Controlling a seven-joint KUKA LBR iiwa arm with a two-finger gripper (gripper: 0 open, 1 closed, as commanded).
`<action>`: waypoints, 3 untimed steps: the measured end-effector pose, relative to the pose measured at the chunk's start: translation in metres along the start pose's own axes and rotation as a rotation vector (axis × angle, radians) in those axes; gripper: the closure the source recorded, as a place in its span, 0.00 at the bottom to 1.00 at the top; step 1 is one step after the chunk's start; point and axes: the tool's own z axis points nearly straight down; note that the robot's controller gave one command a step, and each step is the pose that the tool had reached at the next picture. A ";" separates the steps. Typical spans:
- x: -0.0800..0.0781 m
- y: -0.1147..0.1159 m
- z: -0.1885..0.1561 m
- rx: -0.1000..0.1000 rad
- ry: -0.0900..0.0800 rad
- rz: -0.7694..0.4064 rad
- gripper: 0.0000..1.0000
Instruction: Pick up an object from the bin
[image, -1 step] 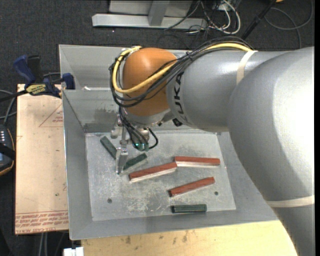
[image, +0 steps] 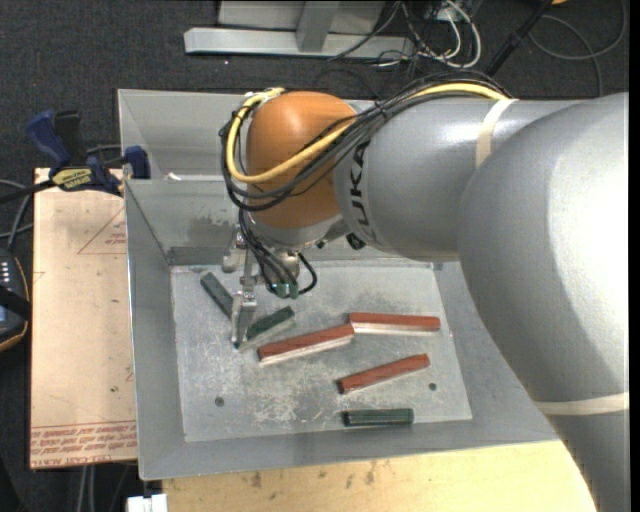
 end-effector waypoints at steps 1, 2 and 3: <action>-0.050 -0.037 0.063 -0.010 -0.026 0.074 1.00; -0.047 -0.038 0.067 -0.007 -0.012 0.073 0.00; -0.046 -0.038 0.067 -0.007 -0.012 0.073 0.00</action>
Offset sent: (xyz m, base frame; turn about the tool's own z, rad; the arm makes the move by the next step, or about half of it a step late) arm 0.0000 0.0000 0.0000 0.0000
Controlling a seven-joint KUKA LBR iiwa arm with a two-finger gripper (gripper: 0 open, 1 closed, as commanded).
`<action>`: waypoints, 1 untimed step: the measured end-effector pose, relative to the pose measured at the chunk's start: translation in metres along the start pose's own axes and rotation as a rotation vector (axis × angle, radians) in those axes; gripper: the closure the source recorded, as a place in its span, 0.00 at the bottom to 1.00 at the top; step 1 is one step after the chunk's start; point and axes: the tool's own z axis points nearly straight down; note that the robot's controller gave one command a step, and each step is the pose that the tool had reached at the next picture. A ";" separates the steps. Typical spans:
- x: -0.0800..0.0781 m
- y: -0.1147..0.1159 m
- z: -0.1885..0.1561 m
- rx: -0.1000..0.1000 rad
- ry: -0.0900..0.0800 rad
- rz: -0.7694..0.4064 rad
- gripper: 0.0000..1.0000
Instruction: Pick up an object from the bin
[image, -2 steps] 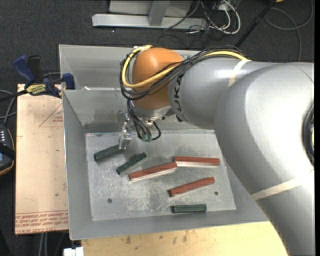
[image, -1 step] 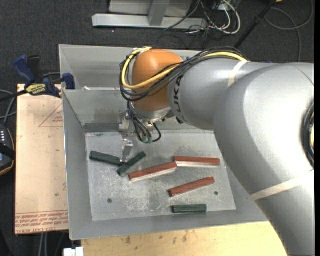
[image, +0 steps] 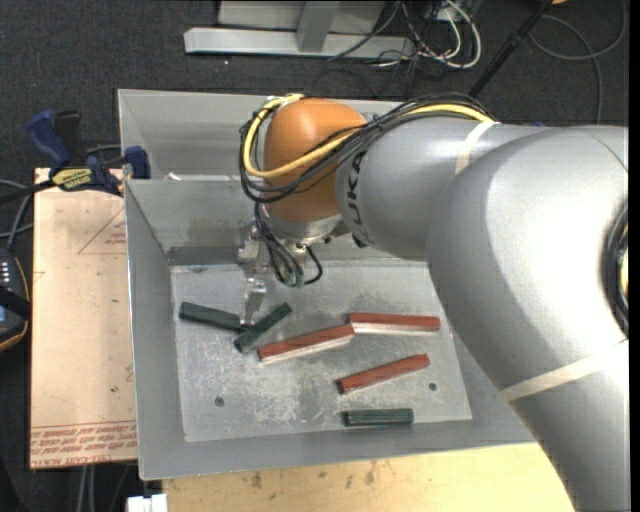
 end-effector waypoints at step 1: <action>0.005 0.001 0.000 -0.001 -0.010 -0.007 0.00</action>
Offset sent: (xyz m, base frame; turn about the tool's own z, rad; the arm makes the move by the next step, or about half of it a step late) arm -0.0598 0.0015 0.0687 -0.2877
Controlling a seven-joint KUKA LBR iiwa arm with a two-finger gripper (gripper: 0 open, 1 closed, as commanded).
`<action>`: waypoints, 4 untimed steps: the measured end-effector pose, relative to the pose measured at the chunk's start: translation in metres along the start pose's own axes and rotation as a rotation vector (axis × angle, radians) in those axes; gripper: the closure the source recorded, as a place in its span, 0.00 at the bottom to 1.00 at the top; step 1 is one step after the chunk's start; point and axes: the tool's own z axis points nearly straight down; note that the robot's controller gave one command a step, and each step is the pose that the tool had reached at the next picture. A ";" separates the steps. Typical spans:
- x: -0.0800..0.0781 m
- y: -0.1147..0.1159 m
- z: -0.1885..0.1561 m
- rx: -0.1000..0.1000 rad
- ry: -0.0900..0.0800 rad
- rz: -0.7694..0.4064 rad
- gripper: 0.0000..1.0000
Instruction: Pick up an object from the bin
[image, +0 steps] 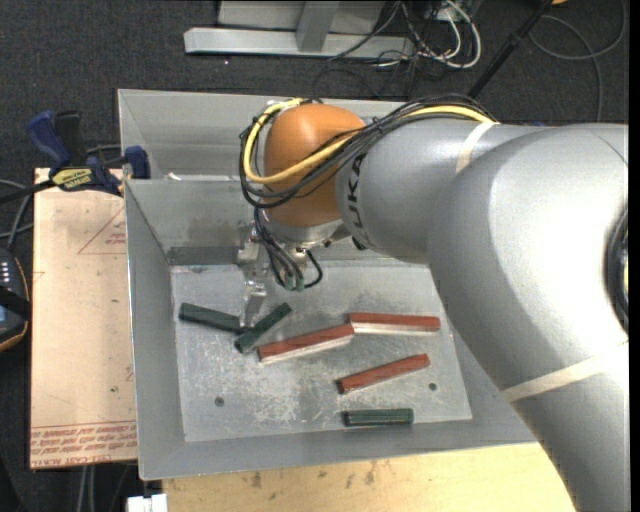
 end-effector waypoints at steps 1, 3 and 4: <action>0.043 -0.001 -0.043 0.007 0.027 -0.242 0.00; 0.060 0.023 0.004 0.002 0.015 -0.230 0.00; 0.059 0.023 0.004 0.002 0.013 -0.230 0.00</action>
Offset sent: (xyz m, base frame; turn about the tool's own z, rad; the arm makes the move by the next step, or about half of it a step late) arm -0.0610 0.0251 -0.0102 -0.2311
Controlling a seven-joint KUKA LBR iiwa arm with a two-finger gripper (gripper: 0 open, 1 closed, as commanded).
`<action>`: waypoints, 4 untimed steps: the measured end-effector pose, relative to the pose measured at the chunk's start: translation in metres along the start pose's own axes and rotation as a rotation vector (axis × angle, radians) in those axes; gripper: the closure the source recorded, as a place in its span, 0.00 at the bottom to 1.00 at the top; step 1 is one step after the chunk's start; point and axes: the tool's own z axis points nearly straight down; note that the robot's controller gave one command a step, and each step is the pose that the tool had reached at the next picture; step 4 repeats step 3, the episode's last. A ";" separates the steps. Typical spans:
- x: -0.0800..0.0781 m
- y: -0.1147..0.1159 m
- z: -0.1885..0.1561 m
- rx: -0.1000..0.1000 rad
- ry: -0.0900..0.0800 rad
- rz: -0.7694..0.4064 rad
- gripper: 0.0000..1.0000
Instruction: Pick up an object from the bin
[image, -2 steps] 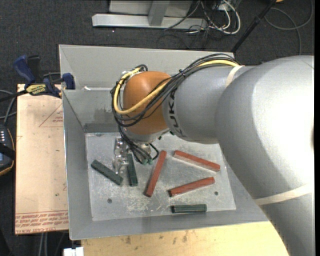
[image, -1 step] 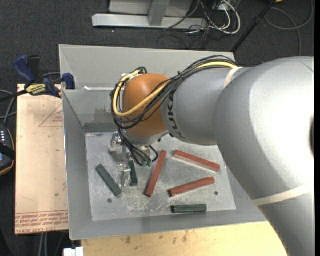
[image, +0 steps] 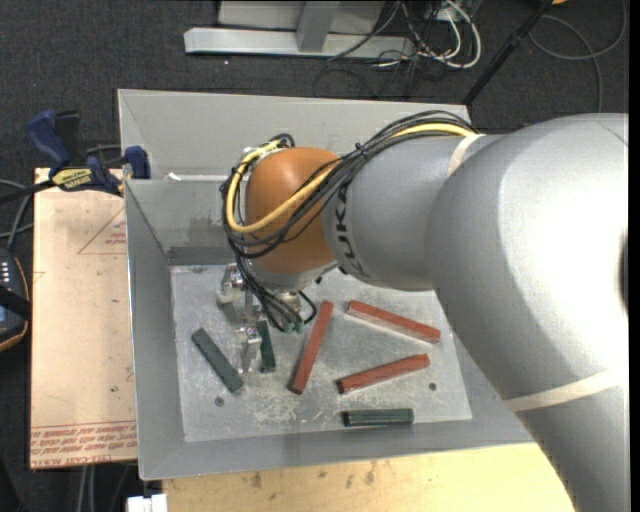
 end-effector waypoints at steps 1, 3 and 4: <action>0.068 -0.064 -0.007 0.004 0.002 -0.122 1.00; 0.077 -0.066 -0.149 0.003 0.008 -0.137 1.00; 0.077 -0.066 -0.149 0.003 0.008 -0.137 1.00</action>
Offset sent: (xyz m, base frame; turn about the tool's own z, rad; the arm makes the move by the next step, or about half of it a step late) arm 0.0000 0.0000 0.0000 0.0000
